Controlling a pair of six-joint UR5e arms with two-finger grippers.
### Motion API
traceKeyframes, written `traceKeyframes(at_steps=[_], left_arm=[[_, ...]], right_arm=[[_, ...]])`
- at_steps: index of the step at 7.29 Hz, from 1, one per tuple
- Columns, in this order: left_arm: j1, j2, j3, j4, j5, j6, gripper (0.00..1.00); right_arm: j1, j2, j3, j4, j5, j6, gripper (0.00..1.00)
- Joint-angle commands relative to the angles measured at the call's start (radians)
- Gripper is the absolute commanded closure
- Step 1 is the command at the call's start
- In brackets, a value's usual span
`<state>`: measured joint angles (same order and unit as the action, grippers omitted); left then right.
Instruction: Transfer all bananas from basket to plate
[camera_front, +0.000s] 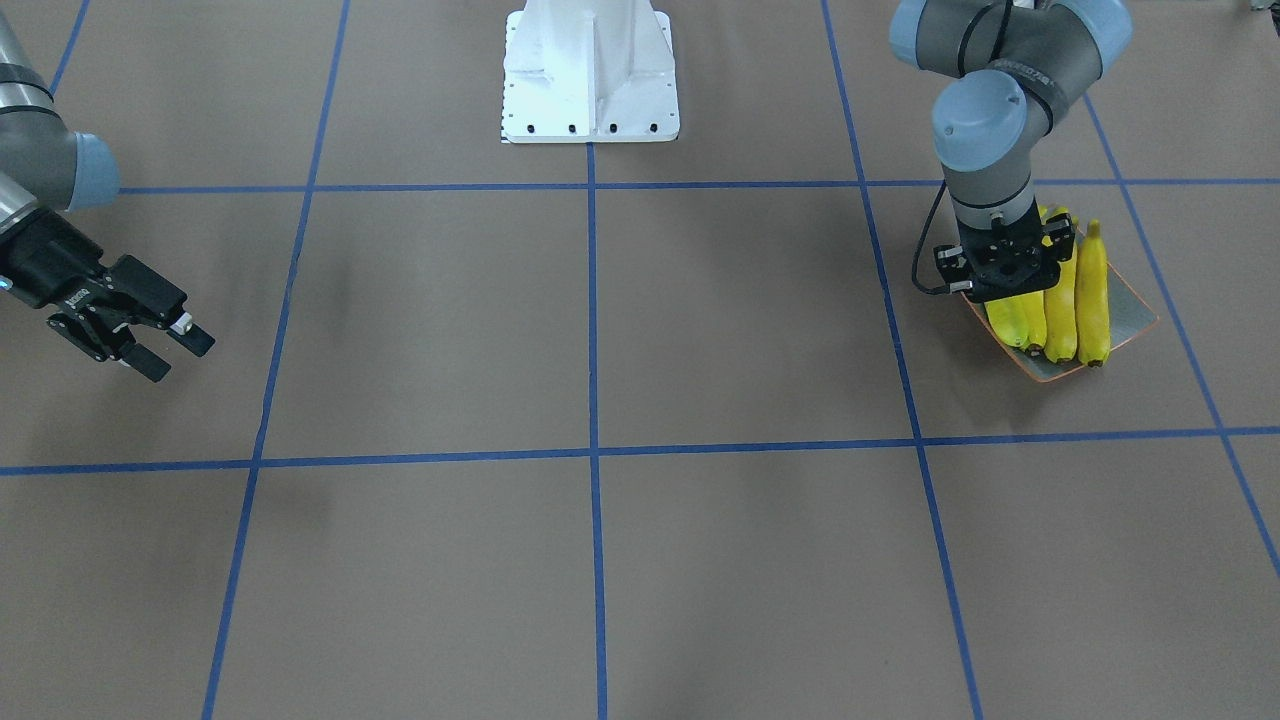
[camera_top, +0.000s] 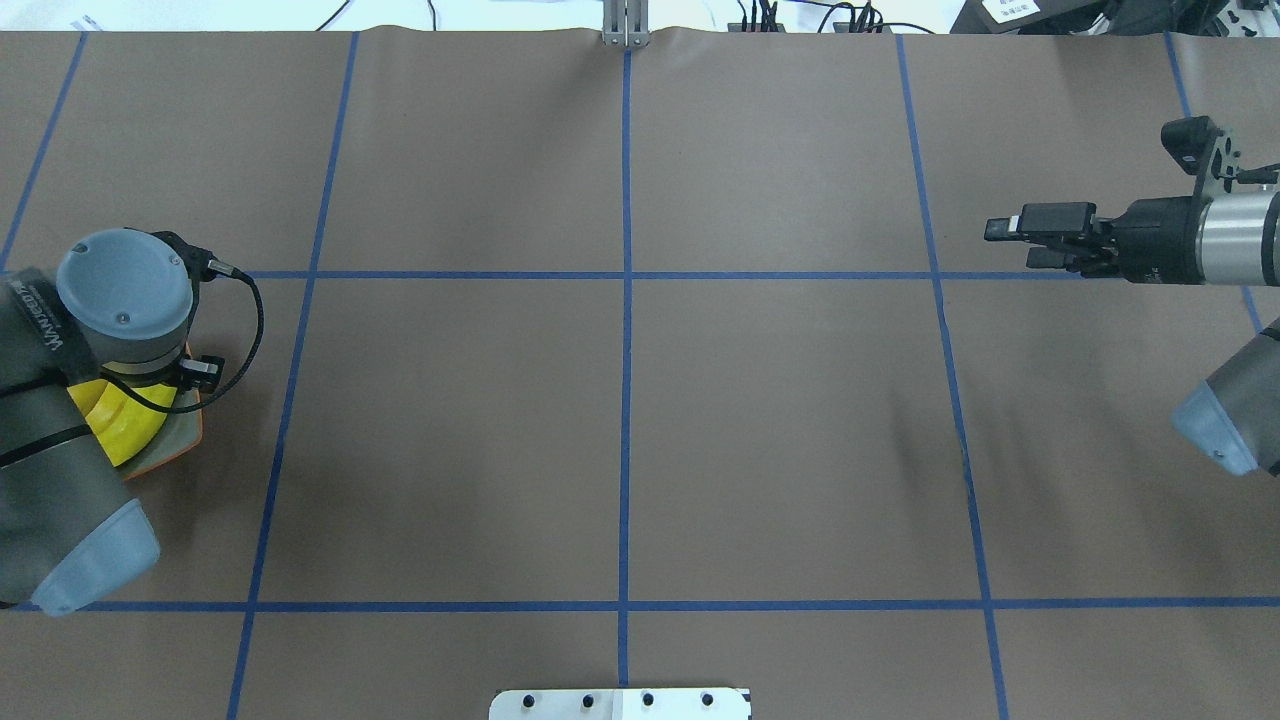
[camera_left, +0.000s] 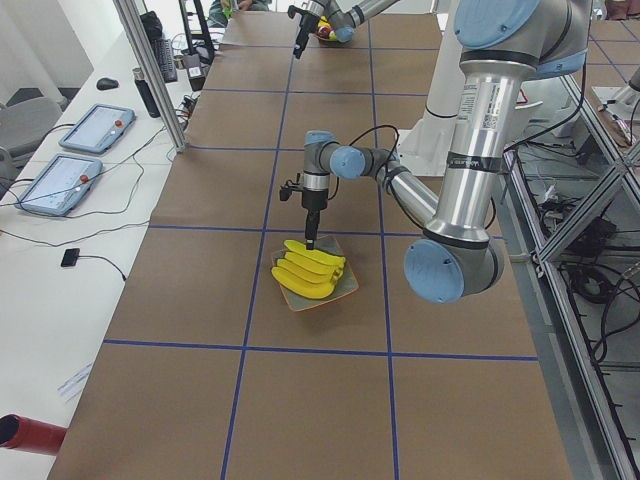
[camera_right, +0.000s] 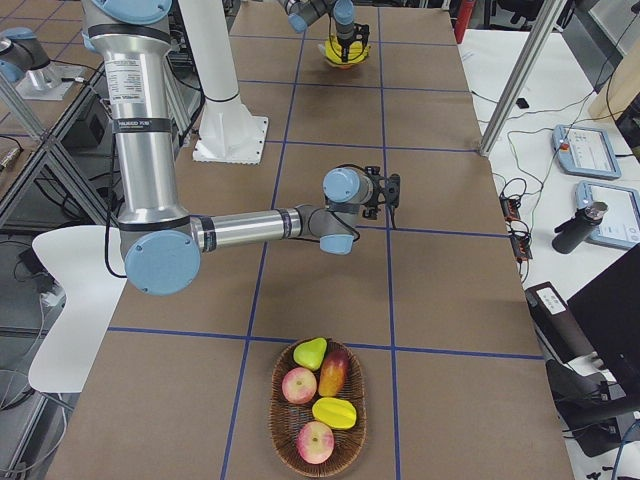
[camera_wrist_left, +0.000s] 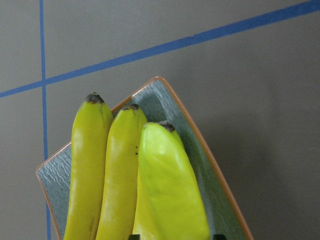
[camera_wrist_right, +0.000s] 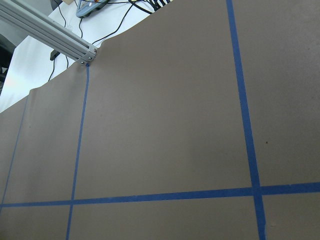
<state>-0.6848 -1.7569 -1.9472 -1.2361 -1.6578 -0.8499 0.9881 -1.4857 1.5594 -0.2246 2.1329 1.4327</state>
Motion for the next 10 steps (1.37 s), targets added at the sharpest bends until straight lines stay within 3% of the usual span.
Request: traceKeyframes(at_steps=[1,3,4,5,7,10], left_arm=[[-0.001,-0.010,0.001,-0.002,-0.002,0.002,0.01],[-0.024,-0.062,-0.038,-0.017,-0.019,0.072,0.00],[-0.076,-0.078,-0.036,-0.093,-0.111,0.074,0.00],[-0.141,-0.078,-0.036,-0.170,-0.240,0.110,0.00],[-0.349,-0.079,-0.026,-0.175,-0.409,0.348,0.00],[-0.611,-0.075,0.115,-0.177,-0.635,0.611,0.00]], right_arm=[[0.006,-0.001,0.002,0.001,0.007,0.000,0.00],[0.068,-0.008,-0.012,-0.015,0.050,-0.009,0.00],[0.113,-0.008,-0.015,-0.094,0.100,-0.122,0.00],[0.165,-0.010,-0.018,-0.195,0.142,-0.249,0.00],[0.254,0.010,-0.015,-0.435,0.169,-0.493,0.00],[0.415,0.035,-0.002,-0.900,0.269,-0.934,0.00]])
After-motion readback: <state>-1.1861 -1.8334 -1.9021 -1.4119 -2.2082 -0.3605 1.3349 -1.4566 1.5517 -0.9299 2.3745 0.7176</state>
